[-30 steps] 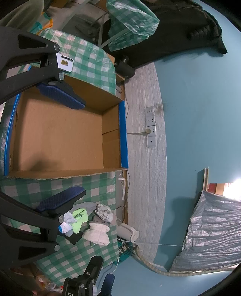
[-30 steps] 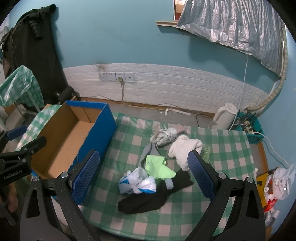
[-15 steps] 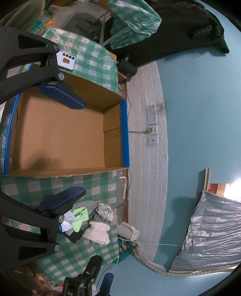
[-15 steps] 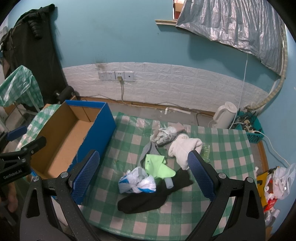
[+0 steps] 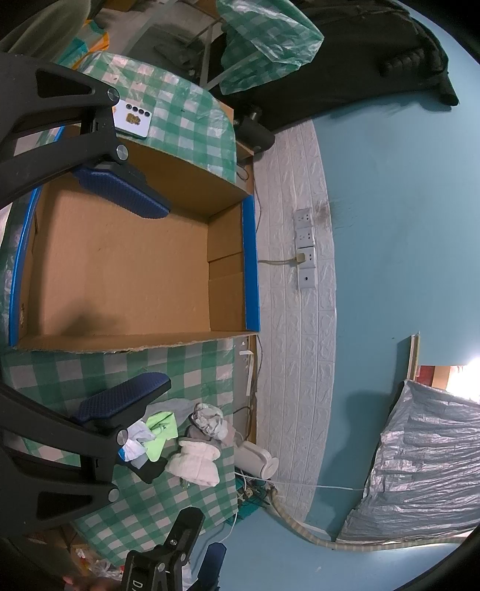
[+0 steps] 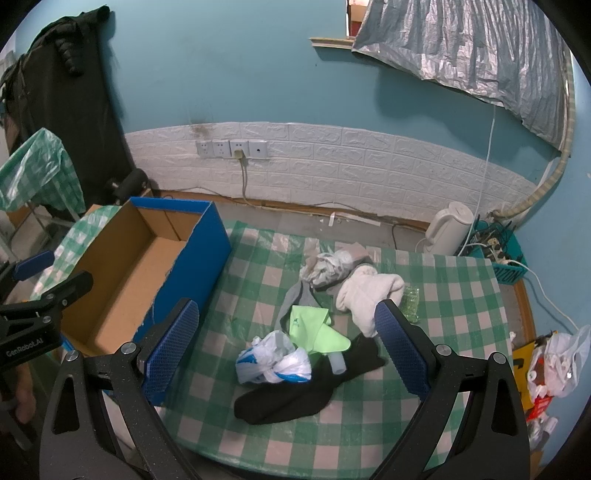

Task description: Organize soft objects

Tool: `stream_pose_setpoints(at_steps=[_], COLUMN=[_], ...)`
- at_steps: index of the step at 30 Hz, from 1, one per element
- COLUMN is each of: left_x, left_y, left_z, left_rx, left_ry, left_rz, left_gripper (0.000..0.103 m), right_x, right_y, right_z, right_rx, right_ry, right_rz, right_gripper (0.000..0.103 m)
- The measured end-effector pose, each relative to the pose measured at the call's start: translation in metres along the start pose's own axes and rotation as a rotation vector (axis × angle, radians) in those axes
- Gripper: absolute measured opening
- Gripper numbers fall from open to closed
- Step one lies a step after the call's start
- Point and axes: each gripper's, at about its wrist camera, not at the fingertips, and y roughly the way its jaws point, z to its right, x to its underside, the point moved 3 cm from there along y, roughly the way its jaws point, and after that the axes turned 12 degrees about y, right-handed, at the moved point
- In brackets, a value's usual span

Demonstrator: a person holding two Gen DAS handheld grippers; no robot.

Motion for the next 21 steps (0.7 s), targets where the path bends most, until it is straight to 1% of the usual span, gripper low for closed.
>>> stream_pose_setpoints(at_steps=[9, 10, 16, 19, 21], left_x=[0.001, 0.002, 0.007, 0.005, 0.002], left_y=[0.000, 0.000, 0.005, 0.010, 0.011], left_z=[0.001, 0.004, 0.026, 0.033, 0.036], left_rx=[0.000, -0.002, -0.008, 0.002, 0.016], left_ry=[0.001, 0.002, 0.023, 0.026, 0.029], left_rz=[-0.003, -0.004, -0.020, -0.038, -0.047], left_gripper=[0.087, 0.087, 0.087, 0.087, 0.087], right_x=[-0.001, 0.004, 0.011, 0.010, 0.004], right_y=[0.001, 0.000, -0.009, -0.007, 0.000], right_z=[0.000, 0.004, 0.013, 0.021, 0.027], right_rx=[0.003, 0.003, 0.008, 0.013, 0.020], right_ry=[0.000, 0.001, 0.019, 0.032, 0.040], right_rz=[-0.002, -0.001, -0.006, -0.012, -0.019], right_gripper=[0.096, 0.096, 0.096, 0.096, 0.096])
